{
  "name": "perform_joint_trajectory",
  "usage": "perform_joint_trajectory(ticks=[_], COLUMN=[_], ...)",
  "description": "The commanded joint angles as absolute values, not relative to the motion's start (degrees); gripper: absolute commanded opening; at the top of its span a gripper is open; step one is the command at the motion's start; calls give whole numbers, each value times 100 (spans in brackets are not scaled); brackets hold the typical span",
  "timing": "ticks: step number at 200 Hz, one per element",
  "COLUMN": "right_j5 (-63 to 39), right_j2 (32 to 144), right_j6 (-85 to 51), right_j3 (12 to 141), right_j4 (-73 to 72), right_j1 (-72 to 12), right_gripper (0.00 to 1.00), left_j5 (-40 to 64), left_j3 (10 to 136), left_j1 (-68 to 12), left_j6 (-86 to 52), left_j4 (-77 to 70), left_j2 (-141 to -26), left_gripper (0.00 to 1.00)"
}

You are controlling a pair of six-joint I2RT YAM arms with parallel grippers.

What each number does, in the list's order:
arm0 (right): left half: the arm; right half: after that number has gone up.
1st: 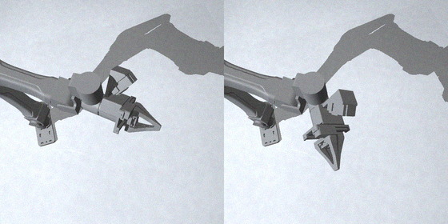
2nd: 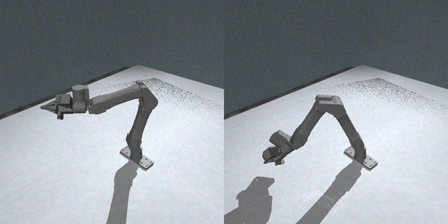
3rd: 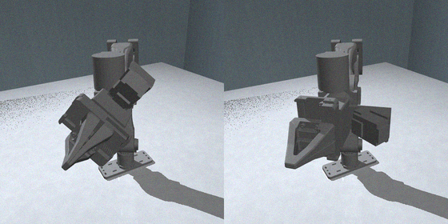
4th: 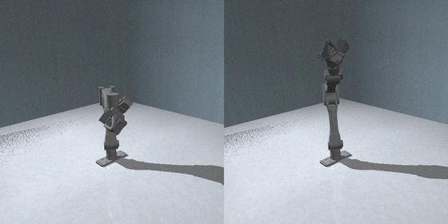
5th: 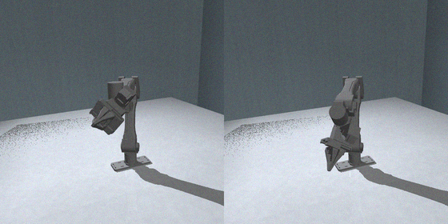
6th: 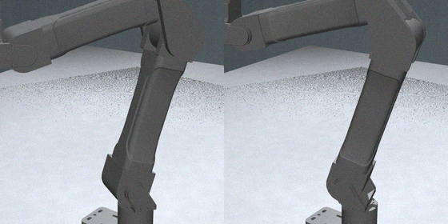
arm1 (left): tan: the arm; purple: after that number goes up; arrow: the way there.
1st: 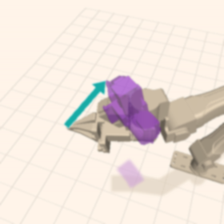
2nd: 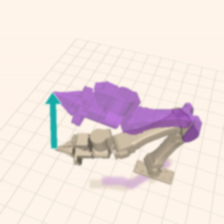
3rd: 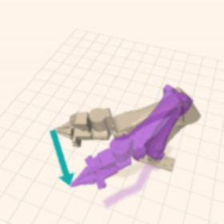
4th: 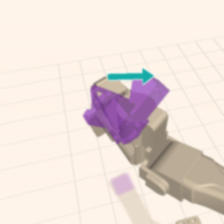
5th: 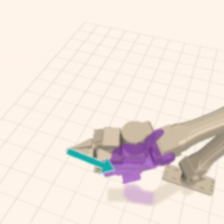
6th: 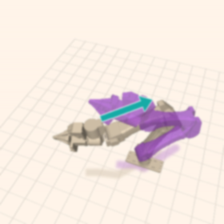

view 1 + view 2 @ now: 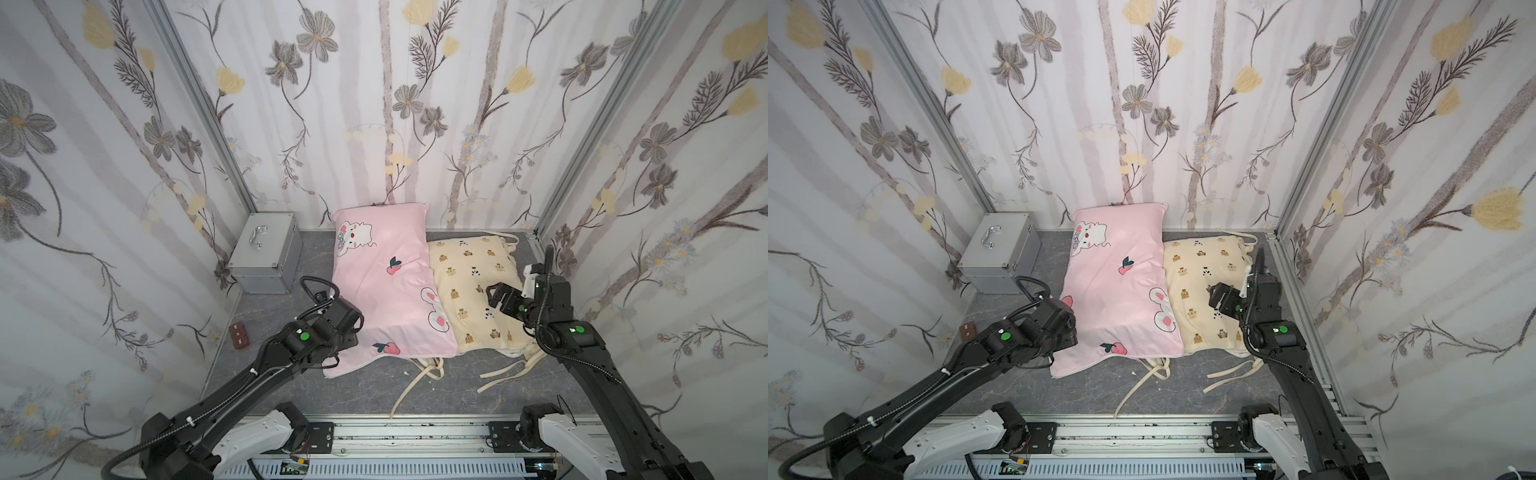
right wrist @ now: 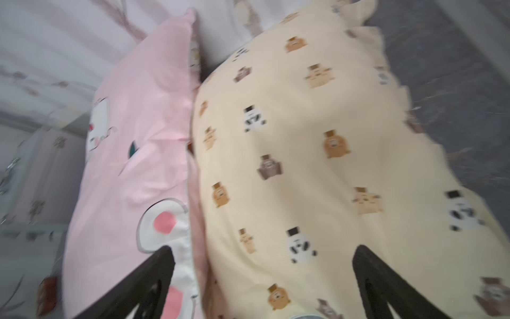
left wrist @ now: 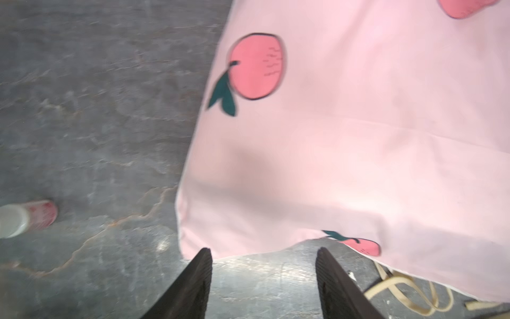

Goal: Zip up pillowcases
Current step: Place the pillowcase at the center of the board, then adjust the pillowcase at the center of the board.

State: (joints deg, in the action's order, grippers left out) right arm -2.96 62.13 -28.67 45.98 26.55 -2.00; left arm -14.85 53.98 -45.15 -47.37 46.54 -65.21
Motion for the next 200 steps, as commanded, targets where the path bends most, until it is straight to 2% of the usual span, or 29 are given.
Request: perform_joint_trajectory(ticks=[1,19,35,69,96,129,151,179,200], right_j5=[-122,-630,-887,-1567,-1743,-1726,-2010,-2294,-2265], right_j2=[6261,6530,6947,7720,8125,8408,8408,7905,7469], right_j6=[-2451,-2364,-2254,-2254,-2251,-2233,-2256,-2382,-2512], right_j3=[4380,4084,4034,3915,3750,3719,3646,3533,3568], right_j4=[2677,2180,1943,1439,1309,1358,1459,1784,2191], right_j1=[856,1790,2259,2364,2339,1865,1287,349,-445], right_gripper=[100,100,100,100,100,100,99,96,96], left_j5=[-1203,-1029,-1124,-1220,-1638,-2076,-2093,-1887,-1623], left_j3=[5701,5600,5276,4277,4117,4639,5336,6294,7116], left_j1=[-4834,-4856,-4670,-3591,-3055,-2511,-2515,-3290,-4080], left_j6=[-4283,-4182,-4071,-3731,-3483,-3036,-2904,-3091,-3181], left_j4=[3601,3159,3078,3022,3536,4221,4600,4522,4099], left_j2=[-7612,-8345,-8644,-8655,-7922,-7249,-7076,-7196,-8030], left_gripper=[64,64,64,64,65,66,66,64,64])
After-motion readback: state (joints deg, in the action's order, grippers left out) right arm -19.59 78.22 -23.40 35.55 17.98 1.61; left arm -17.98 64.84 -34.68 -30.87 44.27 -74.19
